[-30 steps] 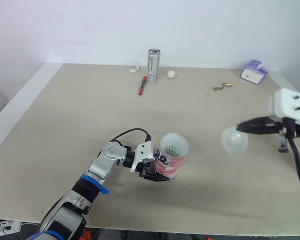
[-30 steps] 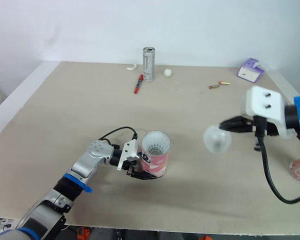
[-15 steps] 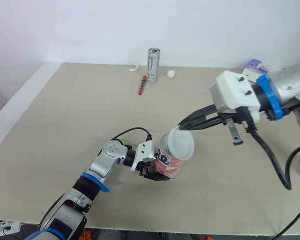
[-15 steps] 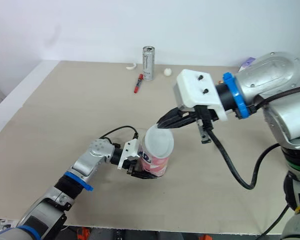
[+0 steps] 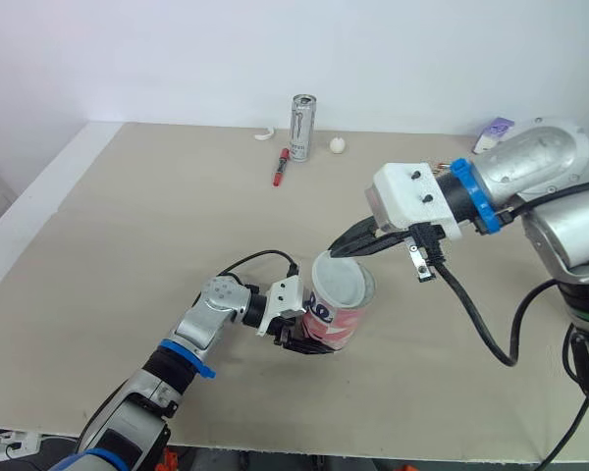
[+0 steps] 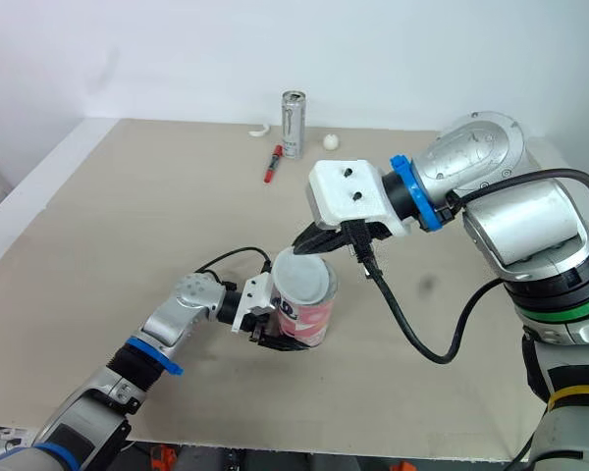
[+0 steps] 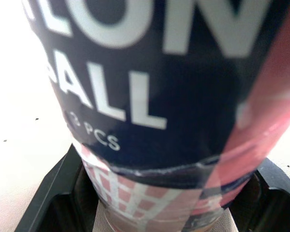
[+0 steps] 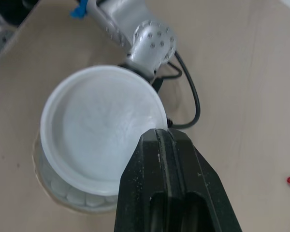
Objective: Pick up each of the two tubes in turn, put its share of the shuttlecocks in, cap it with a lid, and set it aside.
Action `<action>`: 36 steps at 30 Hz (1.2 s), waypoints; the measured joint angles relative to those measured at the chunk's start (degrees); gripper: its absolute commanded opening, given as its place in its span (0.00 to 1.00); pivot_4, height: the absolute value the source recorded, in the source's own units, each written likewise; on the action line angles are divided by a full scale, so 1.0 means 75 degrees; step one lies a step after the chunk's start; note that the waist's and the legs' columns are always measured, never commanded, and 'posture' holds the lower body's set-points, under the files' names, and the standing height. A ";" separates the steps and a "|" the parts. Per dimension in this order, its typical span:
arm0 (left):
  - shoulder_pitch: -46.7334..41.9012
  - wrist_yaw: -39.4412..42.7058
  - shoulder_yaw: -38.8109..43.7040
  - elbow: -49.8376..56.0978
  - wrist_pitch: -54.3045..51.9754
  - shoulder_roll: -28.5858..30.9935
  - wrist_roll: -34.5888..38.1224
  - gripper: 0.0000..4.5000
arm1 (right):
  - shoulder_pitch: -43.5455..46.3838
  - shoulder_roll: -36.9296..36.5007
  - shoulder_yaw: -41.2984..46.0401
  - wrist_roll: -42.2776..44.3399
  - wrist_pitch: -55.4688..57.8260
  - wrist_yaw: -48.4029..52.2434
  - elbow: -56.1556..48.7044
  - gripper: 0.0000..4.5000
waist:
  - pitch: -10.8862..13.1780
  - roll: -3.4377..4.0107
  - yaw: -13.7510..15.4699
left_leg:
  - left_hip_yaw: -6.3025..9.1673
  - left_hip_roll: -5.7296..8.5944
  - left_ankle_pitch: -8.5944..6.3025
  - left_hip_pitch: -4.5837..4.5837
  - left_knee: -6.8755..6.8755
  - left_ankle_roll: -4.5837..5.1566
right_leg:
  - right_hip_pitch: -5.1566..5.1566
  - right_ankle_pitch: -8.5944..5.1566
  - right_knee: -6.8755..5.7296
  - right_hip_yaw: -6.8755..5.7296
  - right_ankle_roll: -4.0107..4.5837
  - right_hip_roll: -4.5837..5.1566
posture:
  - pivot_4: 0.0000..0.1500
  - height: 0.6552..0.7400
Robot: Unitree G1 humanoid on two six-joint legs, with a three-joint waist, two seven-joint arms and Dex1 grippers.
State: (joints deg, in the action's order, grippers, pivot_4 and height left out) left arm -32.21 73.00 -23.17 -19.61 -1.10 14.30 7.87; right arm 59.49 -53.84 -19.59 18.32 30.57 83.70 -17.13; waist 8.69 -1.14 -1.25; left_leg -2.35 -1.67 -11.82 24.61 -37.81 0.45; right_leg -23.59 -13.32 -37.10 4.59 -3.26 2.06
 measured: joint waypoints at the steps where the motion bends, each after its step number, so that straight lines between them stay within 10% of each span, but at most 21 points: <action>1: 0.0001 0.0001 0.0000 0.0001 -0.0001 0.0000 0.0000 0.66 | 0.0000 0.0000 0.0000 -0.0015 -0.0016 0.0020 0.0002 0.02 | 0.0000 0.0000 0.0001 | 0.0000 0.0000 0.0000 0.0000 0.0000 0.0000 | 0.0000 0.0000 0.0000 -0.0001 0.0001 0.0000 | 1.00 1.00; 36: 0.0001 -0.0002 0.0001 -0.0004 0.0005 0.0009 0.0002 0.66 | 0.0230 -0.0337 0.0230 0.0103 0.0253 0.0638 0.0233 0.02 | 0.0000 0.0000 0.0000 | 0.0001 -0.0003 0.0000 0.0001 0.0001 0.0000 | -0.0005 -0.0001 0.0000 0.0001 0.0004 0.0003 | 1.00 1.00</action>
State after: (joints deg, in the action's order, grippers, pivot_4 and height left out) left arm -32.20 72.99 -23.16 -19.64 -1.06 14.37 7.88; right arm 61.22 -56.36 -17.87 19.09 32.46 88.49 -15.39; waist 8.69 -1.14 -1.25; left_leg -2.34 -1.69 -11.82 24.62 -37.80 0.45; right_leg -23.63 -13.33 -37.10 4.60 -3.23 2.09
